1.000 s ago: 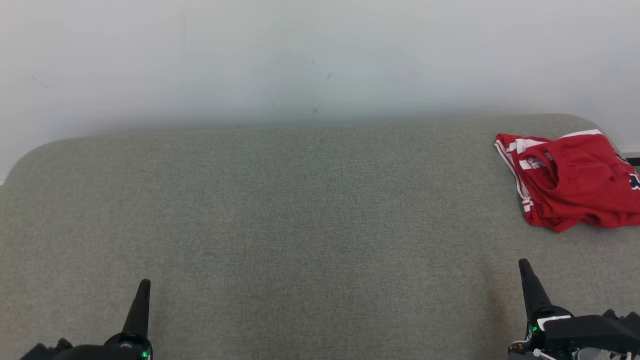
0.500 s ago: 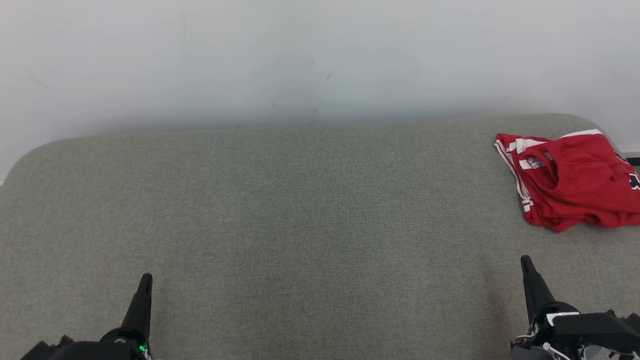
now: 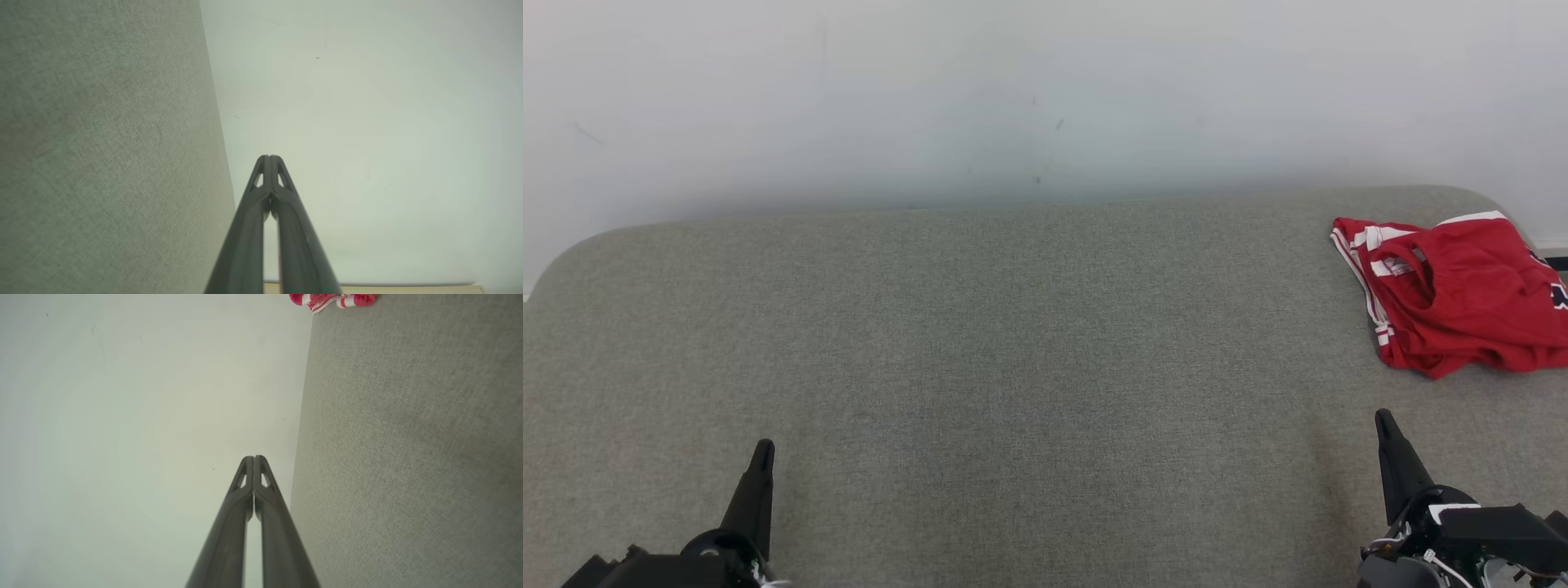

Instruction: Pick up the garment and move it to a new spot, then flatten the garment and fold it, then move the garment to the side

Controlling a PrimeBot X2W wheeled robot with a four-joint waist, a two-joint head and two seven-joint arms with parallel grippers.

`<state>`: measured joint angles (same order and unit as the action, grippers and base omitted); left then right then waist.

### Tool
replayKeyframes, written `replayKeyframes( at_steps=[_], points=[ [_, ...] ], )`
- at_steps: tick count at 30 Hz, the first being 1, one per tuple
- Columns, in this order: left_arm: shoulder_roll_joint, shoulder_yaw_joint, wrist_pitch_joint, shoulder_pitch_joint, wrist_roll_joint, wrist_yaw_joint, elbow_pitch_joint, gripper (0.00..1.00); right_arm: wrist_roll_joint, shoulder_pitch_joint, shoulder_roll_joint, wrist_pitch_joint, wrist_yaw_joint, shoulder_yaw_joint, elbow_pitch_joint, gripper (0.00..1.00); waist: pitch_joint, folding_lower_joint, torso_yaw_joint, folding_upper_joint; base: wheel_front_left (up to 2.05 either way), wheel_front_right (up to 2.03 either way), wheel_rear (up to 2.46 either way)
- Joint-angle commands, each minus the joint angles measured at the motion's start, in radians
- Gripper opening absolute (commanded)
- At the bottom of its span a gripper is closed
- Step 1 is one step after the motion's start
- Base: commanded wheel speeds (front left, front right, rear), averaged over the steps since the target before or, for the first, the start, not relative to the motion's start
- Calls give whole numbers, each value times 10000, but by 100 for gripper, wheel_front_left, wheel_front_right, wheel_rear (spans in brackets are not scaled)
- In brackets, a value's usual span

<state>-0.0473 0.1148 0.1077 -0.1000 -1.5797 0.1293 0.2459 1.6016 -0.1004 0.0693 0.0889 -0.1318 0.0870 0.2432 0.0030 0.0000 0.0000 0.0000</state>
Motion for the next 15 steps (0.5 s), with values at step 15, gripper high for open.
replayKeyframes(
  at_steps=[15],
  points=[
    [-53,-5,103,-142,-351,19,-4,0,268,-102,-70,139,21,104,7,0,1,0,-1,0,0,0,0]
  ],
)
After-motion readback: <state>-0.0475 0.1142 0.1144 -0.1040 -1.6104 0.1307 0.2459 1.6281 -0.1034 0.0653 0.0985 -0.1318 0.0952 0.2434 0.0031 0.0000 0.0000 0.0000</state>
